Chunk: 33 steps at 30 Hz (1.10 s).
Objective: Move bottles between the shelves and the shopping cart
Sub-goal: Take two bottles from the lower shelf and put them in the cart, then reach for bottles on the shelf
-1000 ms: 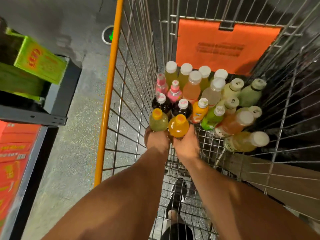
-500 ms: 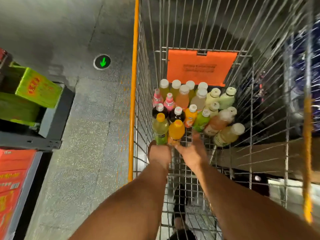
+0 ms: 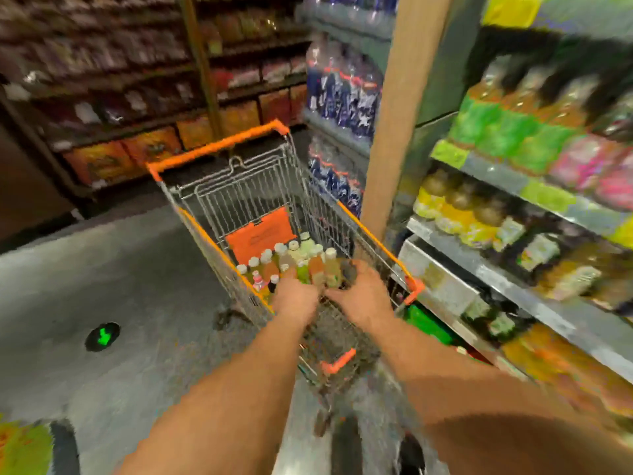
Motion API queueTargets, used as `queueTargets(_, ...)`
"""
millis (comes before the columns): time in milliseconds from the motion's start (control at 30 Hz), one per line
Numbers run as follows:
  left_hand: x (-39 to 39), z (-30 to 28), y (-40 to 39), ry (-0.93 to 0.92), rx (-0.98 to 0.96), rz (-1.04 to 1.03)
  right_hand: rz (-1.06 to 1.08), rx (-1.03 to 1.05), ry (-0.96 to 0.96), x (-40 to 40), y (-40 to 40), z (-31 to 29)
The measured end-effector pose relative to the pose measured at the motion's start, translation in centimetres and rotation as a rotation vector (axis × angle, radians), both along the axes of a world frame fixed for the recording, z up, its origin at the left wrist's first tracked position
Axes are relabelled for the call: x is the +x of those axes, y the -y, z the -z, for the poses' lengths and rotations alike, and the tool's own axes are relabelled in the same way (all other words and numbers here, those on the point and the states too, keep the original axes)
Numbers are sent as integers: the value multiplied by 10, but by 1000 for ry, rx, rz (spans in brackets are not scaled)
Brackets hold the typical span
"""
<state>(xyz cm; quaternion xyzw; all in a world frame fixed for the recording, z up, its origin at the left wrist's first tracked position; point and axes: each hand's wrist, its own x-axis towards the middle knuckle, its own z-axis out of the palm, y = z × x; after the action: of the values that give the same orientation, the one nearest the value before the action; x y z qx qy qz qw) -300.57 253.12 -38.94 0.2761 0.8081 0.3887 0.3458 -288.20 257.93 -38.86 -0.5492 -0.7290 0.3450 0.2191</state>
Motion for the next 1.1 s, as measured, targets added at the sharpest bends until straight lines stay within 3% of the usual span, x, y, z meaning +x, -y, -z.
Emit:
queueTargets(133, 62, -58, 34, -232, 86, 264, 207, 41, 35, 92, 57, -63)
queueTargets(367, 207, -125, 87, -296, 222, 639, 542, 82, 61, 276, 169, -131)
queueTargets(633, 378, -140, 207, -248, 261, 964, 815, 134, 26, 438, 357, -149)
queueTargets(767, 440, -144, 270, -253, 257, 1116, 988, 36, 100, 495, 441, -155)
queueTargets(1100, 590, -167, 357, -109, 296, 1428, 1292, 50, 58, 582, 558, -172)
